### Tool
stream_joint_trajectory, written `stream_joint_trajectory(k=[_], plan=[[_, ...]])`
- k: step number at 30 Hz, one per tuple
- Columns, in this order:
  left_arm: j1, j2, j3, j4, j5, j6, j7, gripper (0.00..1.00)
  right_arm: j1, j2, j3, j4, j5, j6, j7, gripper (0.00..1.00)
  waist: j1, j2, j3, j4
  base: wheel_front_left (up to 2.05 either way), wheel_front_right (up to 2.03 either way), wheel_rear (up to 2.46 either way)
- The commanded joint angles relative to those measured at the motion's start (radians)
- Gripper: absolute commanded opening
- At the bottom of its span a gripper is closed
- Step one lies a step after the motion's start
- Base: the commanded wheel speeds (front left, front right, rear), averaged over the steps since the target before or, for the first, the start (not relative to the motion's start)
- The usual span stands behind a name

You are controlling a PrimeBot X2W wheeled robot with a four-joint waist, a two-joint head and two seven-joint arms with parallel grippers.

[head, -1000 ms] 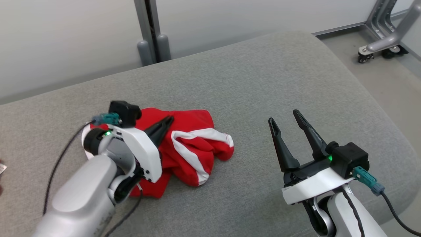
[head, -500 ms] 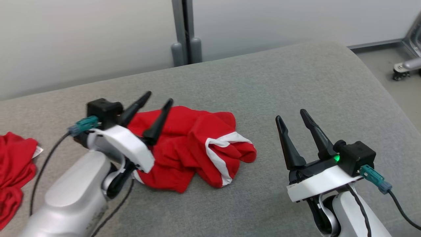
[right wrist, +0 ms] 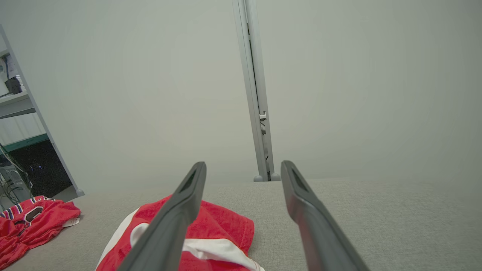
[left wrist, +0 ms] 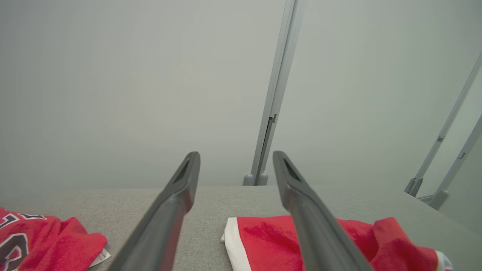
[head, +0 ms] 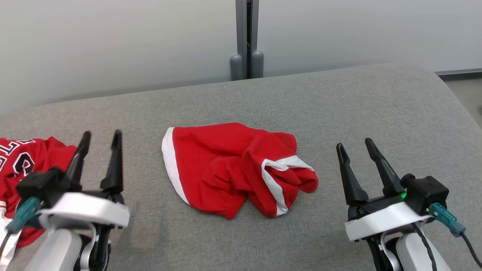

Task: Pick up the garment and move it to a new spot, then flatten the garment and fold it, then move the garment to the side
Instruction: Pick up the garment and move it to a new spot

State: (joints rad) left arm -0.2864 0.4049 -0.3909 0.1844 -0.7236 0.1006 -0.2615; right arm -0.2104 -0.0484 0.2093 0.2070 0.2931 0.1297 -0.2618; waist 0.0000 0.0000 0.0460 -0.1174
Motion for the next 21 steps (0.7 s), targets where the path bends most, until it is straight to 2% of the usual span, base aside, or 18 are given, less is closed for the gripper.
stream_joint_trajectory(k=[1, 4, 8, 16, 21], plan=[[0.027, -0.004, 0.035, -0.024, 0.025, 0.011, -0.005, 1.00, 0.013, -0.006, -0.007, -0.005, -0.012, 0.002, -0.005, 1.00, 0.0000, 0.0000, -0.004, 0.005, 0.00, 0.00, 0.00], [0.147, -0.044, 0.148, -0.085, 0.094, 0.025, -0.005, 1.00, 0.025, -0.006, -0.030, -0.016, -0.033, 0.002, -0.005, 1.00, 0.0000, 0.0000, -0.008, 0.012, 0.00, 0.00, 0.00], [0.231, -0.099, 0.248, -0.134, 0.169, 0.027, -0.005, 1.00, 0.043, -0.006, -0.053, -0.034, -0.040, 0.002, -0.005, 1.00, 0.0000, 0.0000, -0.013, 0.016, 0.00, 0.00, 0.00], [0.348, -0.236, 0.347, -0.199, 0.280, -0.027, -0.005, 1.00, 0.070, -0.005, -0.086, -0.055, -0.048, 0.002, -0.005, 1.00, 0.0000, 0.0000, -0.025, 0.025, 0.00, 0.00, 0.00], [0.362, -0.282, 0.370, -0.186, 0.318, -0.072, -0.005, 1.00, 0.083, -0.005, -0.093, -0.049, -0.054, 0.002, -0.005, 1.00, 0.0000, 0.0000, -0.030, 0.034, 0.00, 0.00, 0.00]])
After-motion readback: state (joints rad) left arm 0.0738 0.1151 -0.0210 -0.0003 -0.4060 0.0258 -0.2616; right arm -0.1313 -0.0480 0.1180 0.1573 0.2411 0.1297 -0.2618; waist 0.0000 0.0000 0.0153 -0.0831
